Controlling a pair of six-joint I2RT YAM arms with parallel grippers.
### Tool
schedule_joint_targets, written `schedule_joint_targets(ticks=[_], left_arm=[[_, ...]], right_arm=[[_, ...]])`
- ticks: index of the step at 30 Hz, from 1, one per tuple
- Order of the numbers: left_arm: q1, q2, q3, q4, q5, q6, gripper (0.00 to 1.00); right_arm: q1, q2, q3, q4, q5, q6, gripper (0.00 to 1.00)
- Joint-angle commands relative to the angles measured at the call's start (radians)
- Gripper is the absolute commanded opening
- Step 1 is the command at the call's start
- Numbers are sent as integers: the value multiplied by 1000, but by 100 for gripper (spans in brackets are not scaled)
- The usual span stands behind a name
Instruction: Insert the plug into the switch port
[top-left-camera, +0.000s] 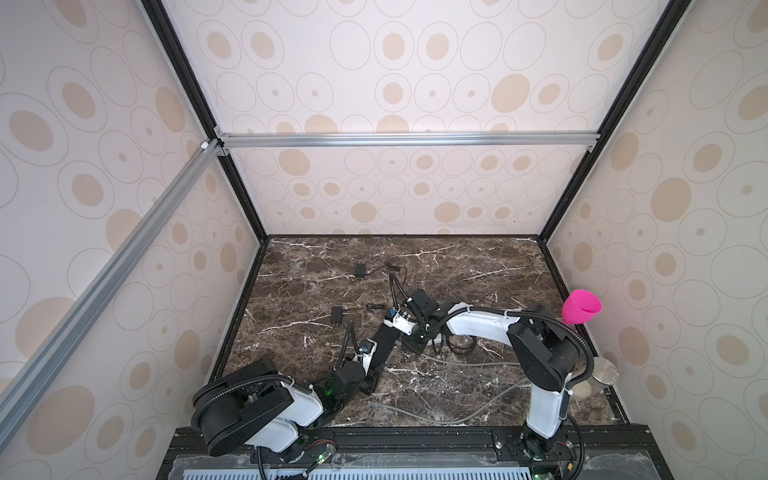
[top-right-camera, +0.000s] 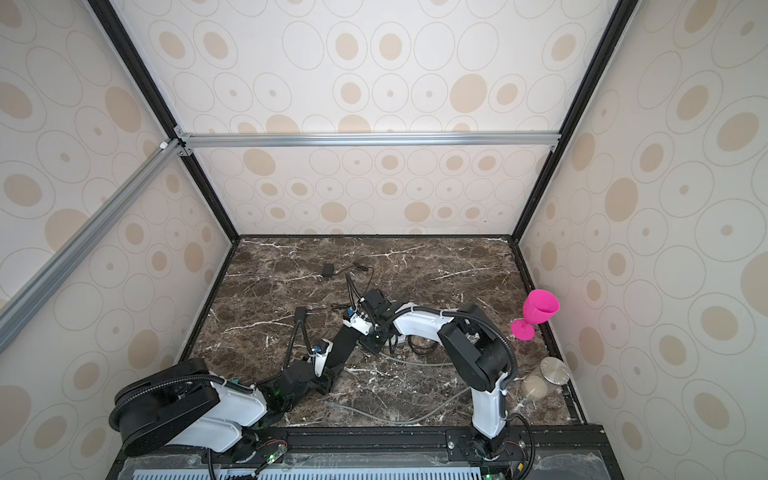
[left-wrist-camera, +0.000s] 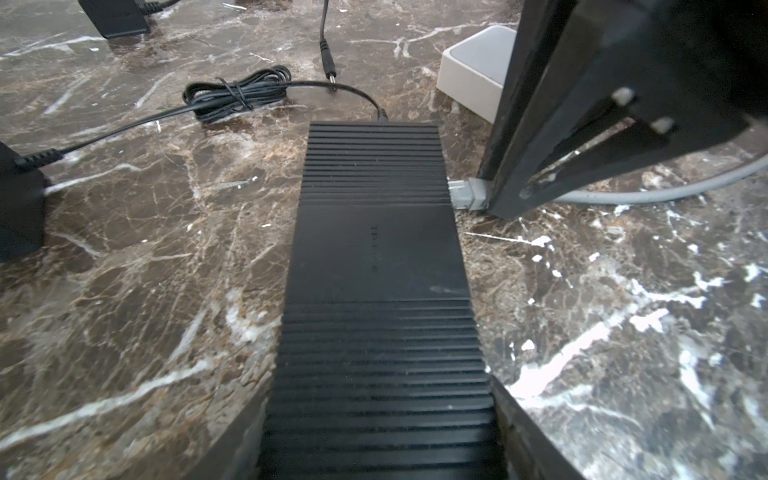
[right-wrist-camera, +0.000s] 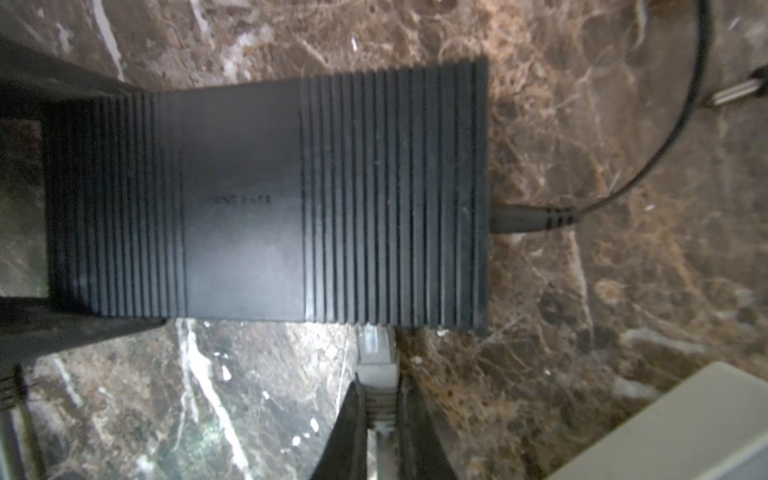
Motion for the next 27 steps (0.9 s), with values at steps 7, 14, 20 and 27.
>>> schedule_joint_targets(ticks=[7, 14, 20, 27], left_arm=[[-45, 78, 24, -110, 87, -50, 0], [-45, 49, 50, -193, 5, -83, 0], [-45, 13, 55, -235, -19, -105, 25], [-45, -53, 80, -319, -29, -116, 65]], right_arm=[[-21, -236, -154, 142, 169, 84, 37], [-22, -483, -385, 236, 194, 109, 40], [-21, -608, -537, 363, 241, 117, 38], [-22, -585, -537, 360, 205, 124, 36]])
